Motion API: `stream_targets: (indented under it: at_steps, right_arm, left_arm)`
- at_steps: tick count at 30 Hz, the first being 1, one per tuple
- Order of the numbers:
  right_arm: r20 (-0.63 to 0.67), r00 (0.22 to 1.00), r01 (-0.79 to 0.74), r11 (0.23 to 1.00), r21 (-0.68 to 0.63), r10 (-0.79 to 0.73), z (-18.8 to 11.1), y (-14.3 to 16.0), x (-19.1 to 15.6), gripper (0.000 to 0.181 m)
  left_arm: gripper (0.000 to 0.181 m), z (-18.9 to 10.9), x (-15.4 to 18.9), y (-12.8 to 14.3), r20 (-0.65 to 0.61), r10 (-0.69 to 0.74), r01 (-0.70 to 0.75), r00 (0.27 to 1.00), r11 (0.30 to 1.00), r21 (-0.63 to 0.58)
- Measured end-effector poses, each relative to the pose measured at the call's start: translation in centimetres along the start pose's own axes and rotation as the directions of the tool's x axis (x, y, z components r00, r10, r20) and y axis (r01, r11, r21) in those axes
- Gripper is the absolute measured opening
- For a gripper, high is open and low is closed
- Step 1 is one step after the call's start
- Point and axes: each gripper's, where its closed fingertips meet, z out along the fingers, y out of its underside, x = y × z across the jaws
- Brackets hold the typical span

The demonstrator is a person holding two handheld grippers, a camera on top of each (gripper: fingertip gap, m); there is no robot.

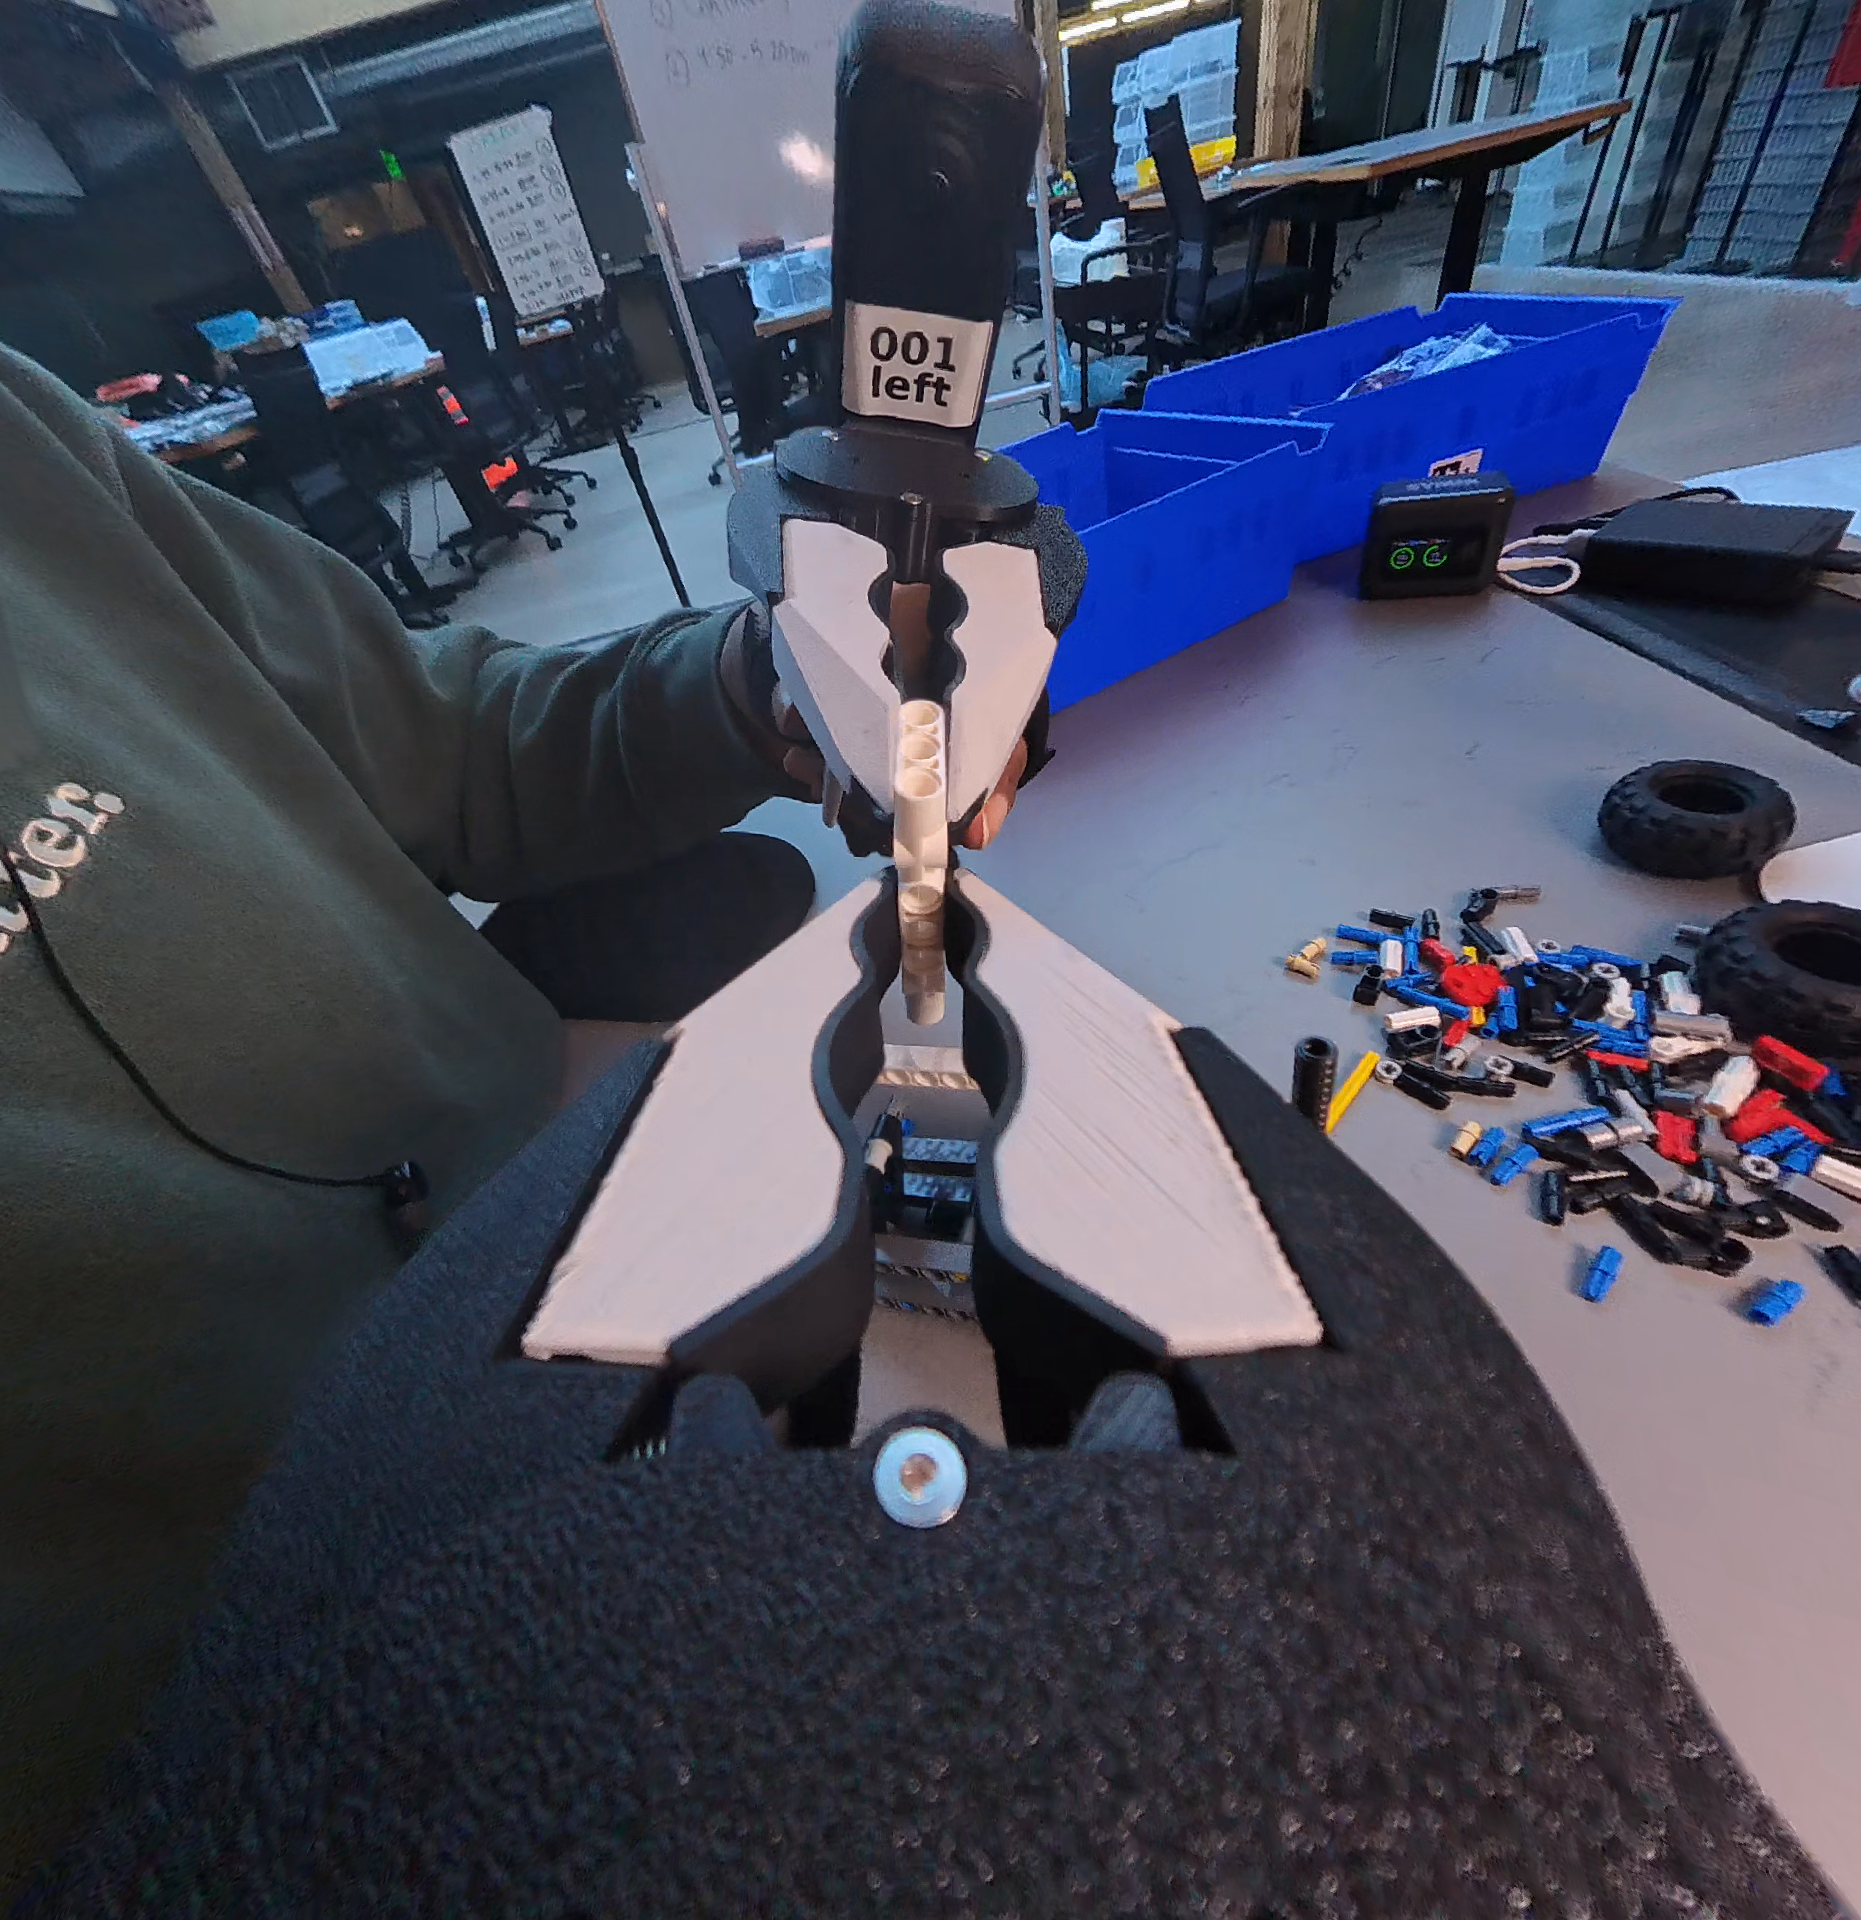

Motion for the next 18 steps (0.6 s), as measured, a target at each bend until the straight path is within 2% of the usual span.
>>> stream_targets:
  at_steps: [7,9,10,12,14,18]
  right_arm:
    - [-0.043,0.995,0.09,0.996,0.019,-0.089,-0.4,-0.5,1.0,0.007]
    - [-0.078,0.996,0.056,0.996,0.075,-0.05,-3.6,-1.0,2.4,0.007]
    - [-0.12,0.992,0.043,0.995,0.088,-0.032,-5.2,-0.9,3.4,0.006]
    - [-0.165,0.986,0.018,0.994,0.106,0.0,-6.6,-0.7,4.7,0.006]
    - [-0.168,0.986,0.002,0.991,0.133,0.021,-6.0,-0.8,5.3,0.007]
    - [-0.169,0.985,-0.017,0.991,0.134,0.04,-5.0,0.4,6.2,0.006]
  left_arm:
    - [0.003,-0.7,-0.9,-0.4,0.017,0.02,-0.02,1.0,1.0,0.013]
    - [0.003,-4.4,-2.9,-2.2,0.096,-0.029,0.016,0.995,0.99,0.141]
    - [0.003,-6.3,-3.8,-2.4,0.146,-0.042,0.017,0.988,0.986,0.166]
    - [0.003,-6.7,-6.3,-0.7,0.289,-0.013,-0.003,0.957,0.998,0.058]
    - [0.004,-5.4,-10.0,2.1,0.427,0.038,0.005,0.903,0.995,-0.099]
    - [0.004,-4.1,-17.0,6.6,0.576,0.098,0.093,0.812,0.951,-0.294]
